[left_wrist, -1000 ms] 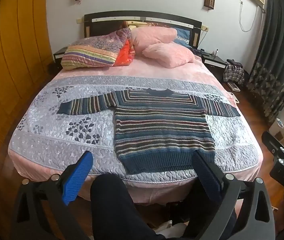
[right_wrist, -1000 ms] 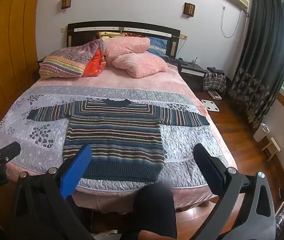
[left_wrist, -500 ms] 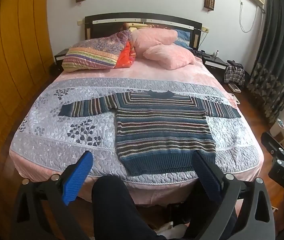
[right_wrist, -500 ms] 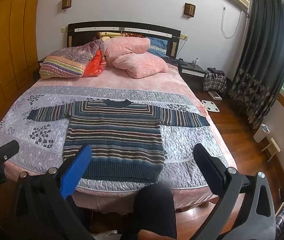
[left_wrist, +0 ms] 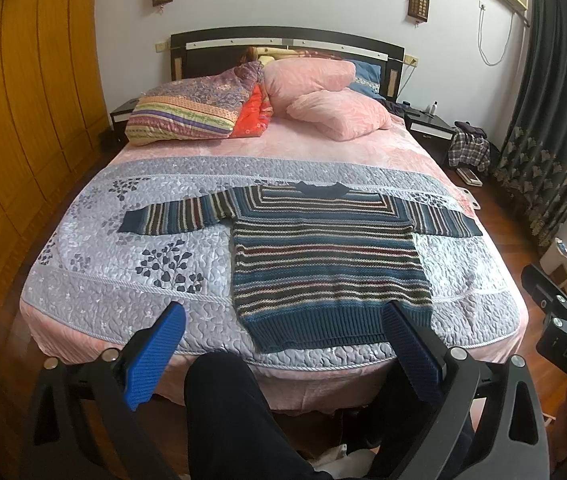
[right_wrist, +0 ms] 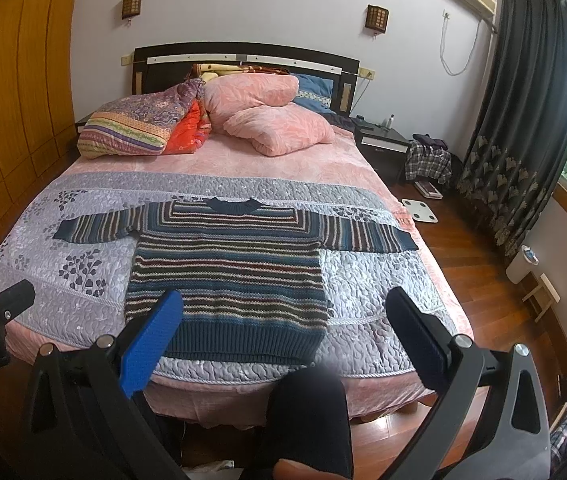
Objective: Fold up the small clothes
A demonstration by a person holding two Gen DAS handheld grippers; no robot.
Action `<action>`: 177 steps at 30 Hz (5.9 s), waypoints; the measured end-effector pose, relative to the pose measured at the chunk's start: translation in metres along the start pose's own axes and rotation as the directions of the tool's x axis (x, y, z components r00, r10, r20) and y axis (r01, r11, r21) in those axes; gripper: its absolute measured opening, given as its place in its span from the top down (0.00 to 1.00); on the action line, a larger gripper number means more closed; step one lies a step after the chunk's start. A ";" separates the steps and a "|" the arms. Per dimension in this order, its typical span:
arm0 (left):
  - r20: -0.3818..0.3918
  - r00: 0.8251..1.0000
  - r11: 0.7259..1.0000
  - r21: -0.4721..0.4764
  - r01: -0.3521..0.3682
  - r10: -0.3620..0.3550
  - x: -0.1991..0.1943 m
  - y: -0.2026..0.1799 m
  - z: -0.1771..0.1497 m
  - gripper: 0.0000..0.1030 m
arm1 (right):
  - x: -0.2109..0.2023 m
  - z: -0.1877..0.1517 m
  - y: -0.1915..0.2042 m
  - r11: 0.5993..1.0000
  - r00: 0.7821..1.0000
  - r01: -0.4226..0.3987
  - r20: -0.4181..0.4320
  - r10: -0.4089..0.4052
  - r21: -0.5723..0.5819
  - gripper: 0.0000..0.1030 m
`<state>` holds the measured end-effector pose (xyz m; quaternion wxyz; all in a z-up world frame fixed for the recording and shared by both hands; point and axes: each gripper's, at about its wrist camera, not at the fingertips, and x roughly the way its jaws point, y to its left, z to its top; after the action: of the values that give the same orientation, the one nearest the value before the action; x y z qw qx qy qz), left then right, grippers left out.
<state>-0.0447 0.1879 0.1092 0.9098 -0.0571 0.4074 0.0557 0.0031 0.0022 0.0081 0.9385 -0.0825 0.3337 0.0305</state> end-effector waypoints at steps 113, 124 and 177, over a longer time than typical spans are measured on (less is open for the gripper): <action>-0.132 0.880 0.871 -0.271 0.410 -0.456 0.447 -0.023 0.072 0.04 | 0.698 -0.080 -0.499 0.218 0.948 -0.025 -0.046 0.315 0.976 0.56; -0.100 0.858 0.820 -0.368 0.439 -0.504 0.472 -0.006 0.065 0.04 | 0.719 -0.070 -0.499 0.215 0.947 -0.082 0.008 0.322 0.973 0.73; -0.224 0.588 0.564 -0.661 0.495 -0.777 0.639 -0.079 0.129 0.04 | 0.552 -0.003 -0.013 0.908 0.943 -0.231 -0.149 0.298 0.351 0.55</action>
<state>0.4849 0.1642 -0.2787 0.6718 -0.4675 0.5400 -0.1963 0.4304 -0.0098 -0.3409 0.8880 0.1185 0.4344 0.0935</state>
